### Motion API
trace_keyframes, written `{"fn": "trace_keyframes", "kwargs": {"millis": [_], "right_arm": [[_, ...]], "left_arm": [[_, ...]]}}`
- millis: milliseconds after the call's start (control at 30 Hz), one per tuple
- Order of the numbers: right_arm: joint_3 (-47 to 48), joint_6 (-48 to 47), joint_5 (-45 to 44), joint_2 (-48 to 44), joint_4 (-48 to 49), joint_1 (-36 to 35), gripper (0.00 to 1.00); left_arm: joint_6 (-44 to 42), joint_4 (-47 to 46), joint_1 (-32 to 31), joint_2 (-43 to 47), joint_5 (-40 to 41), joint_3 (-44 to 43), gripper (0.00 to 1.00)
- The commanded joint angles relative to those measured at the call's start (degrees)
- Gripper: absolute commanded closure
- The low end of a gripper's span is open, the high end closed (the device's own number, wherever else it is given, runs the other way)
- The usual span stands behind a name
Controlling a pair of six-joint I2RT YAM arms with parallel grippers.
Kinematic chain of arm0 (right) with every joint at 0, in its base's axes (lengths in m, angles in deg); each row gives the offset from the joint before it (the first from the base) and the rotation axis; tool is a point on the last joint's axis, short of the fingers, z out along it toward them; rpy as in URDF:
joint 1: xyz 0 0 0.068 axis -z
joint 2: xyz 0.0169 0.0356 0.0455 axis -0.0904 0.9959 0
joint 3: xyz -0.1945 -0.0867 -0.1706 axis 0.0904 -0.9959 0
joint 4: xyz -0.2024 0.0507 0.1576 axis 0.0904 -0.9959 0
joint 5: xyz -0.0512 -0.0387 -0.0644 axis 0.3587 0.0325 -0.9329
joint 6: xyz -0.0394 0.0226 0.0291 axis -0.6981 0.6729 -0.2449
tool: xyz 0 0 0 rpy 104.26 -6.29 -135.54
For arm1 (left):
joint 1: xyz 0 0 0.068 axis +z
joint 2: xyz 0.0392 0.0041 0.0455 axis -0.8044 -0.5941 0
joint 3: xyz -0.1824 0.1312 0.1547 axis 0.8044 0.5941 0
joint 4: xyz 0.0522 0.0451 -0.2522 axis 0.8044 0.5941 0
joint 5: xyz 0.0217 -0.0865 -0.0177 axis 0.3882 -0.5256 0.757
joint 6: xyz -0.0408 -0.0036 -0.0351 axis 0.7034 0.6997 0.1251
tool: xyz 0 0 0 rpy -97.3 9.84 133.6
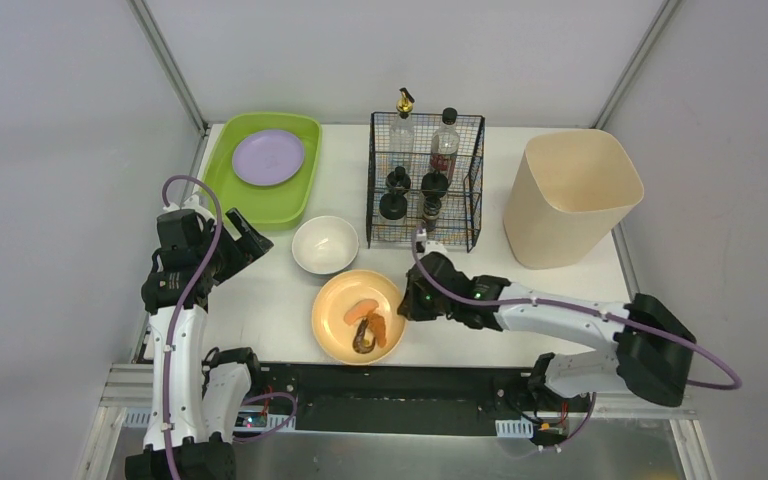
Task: Clear the kitchen counter
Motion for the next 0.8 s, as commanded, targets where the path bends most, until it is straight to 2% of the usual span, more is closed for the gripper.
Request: {"fn": "trace_keyframes", "kwargs": {"millis": [0,200,400,567,767], "right_arm": [[1.69,-3.68,2.01,-9.14,-6.95,3.75,1.00],[7.93,-8.35,0.70,-17.64,-17.65,10.47,1.00],[17.14,-12.12,2.36,-19.78,-25.64,21.04,1.00],[21.49,-11.77,10.48,-18.33,-27.08,32.57,1.00],[23.71,-7.60,13.78,-16.82,-24.47,43.52,1.00]], "left_arm": [[-0.66,-0.88,-0.28,0.32,-1.67,0.24,0.16],[-0.60,-0.93,-0.28,0.46,-2.40,0.27,0.16],[-0.49,-1.09,-0.28,0.46,-3.02,0.45,0.16],[-0.40,-1.15,-0.29,0.84,-3.30,0.54,0.17],[-0.01,-1.57,-0.34,0.98,-4.52,0.75,0.16]]}}
